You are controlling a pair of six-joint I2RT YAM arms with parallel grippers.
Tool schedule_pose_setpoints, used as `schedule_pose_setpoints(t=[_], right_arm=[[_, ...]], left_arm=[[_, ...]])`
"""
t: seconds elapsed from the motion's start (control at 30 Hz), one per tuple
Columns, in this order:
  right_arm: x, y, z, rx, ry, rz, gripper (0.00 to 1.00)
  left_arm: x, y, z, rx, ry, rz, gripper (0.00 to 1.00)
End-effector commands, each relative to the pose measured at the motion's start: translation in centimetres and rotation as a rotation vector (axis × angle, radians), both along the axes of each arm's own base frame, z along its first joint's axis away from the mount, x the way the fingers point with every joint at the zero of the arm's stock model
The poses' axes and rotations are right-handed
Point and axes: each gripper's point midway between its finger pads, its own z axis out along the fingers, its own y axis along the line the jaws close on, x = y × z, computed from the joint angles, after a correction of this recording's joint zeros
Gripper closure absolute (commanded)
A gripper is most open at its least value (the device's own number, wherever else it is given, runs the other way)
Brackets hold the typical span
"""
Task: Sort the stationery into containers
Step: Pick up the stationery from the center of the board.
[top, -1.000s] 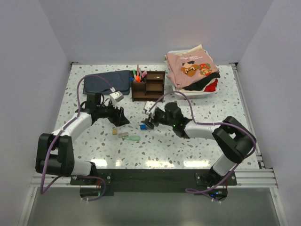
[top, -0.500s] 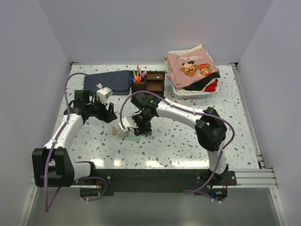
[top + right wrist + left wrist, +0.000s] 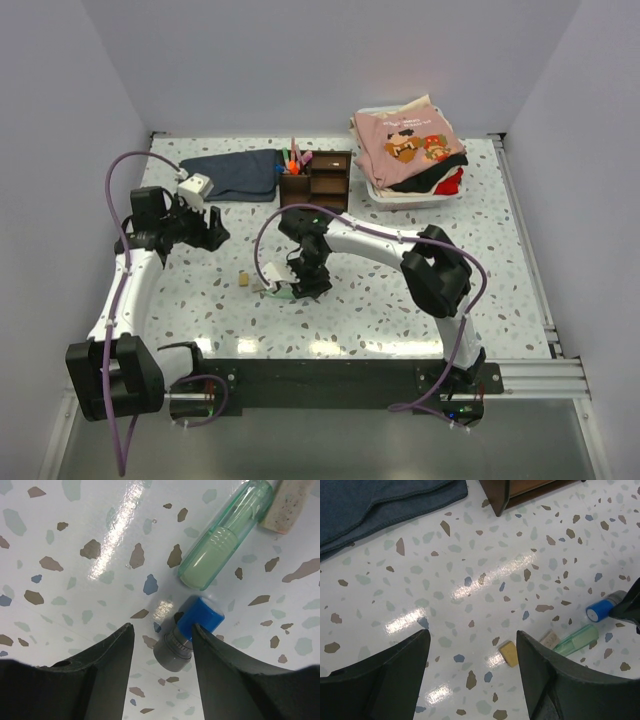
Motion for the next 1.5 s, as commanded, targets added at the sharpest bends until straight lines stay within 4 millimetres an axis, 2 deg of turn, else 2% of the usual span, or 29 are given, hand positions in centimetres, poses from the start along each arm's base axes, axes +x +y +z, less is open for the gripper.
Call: schedule_pose_setpoints(t=[0.0, 0.17, 0.33, 0.53, 0.63, 0.73, 0.9, 0.97, 1.13, 1.23, 1.27, 1.33, 1.37, 1.47], right_arm=[[0.4, 0.5, 0.6, 0.012, -0.016, -0.116, 0.47], [2.3, 1.9, 0.3, -0.026, -0.023, -0.269, 0.51], [3.5, 2.6, 0.5, -0.055, -0.039, -0.34, 0.52], [5.0, 3.3, 2.7, -0.043, -0.094, -0.351, 0.54], [6.7, 3.5, 3.2, -0.028, -0.175, -0.35, 0.54], [8.7, 3.0, 1.7, -0.053, -0.271, -0.344, 0.54], [11.7, 2.8, -0.8, -0.078, -0.327, -0.378, 0.54], [13.2, 2.8, -1.3, -0.071, -0.364, -0.398, 0.54], [15.4, 2.7, -1.9, -0.057, -0.394, -0.416, 0.53], [16.0, 3.0, -0.5, -0.017, -0.38, -0.422, 0.54], [15.4, 3.4, 0.3, 0.003, -0.343, -0.397, 0.55], [15.7, 3.2, 2.0, 0.039, -0.319, -0.411, 0.55], [15.5, 3.9, 3.2, 0.087, -0.29, -0.406, 0.55], [16.3, 4.1, 5.5, 0.159, -0.284, -0.42, 0.55]], left_arm=[[0.2, -0.4, 1.4, -0.038, -0.02, -0.006, 0.25], [0.6, -0.6, 1.8, -0.053, -0.024, -0.013, 0.25], [0.7, -0.8, 1.8, -0.058, -0.024, -0.024, 0.25], [0.7, -0.9, 1.5, -0.061, -0.023, -0.04, 0.25], [0.9, -1.0, 1.5, -0.069, -0.022, -0.043, 0.25], [1.2, -1.1, 1.4, -0.079, -0.022, -0.044, 0.25], [1.3, -1.3, 1.4, -0.087, -0.018, -0.051, 0.26], [1.2, -1.3, 1.4, -0.084, -0.016, -0.053, 0.25], [0.8, -1.2, 0.8, -0.082, 0.003, -0.051, 0.26], [0.9, -1.3, 1.0, -0.086, -0.001, -0.051, 0.26], [0.9, -1.3, 0.9, -0.085, 0.0, -0.053, 0.26], [1.0, -1.3, 1.0, -0.085, -0.001, -0.055, 0.26], [1.0, -1.4, 1.0, -0.087, -0.001, -0.062, 0.26], [1.2, -1.5, 0.9, -0.098, 0.004, -0.07, 0.26]])
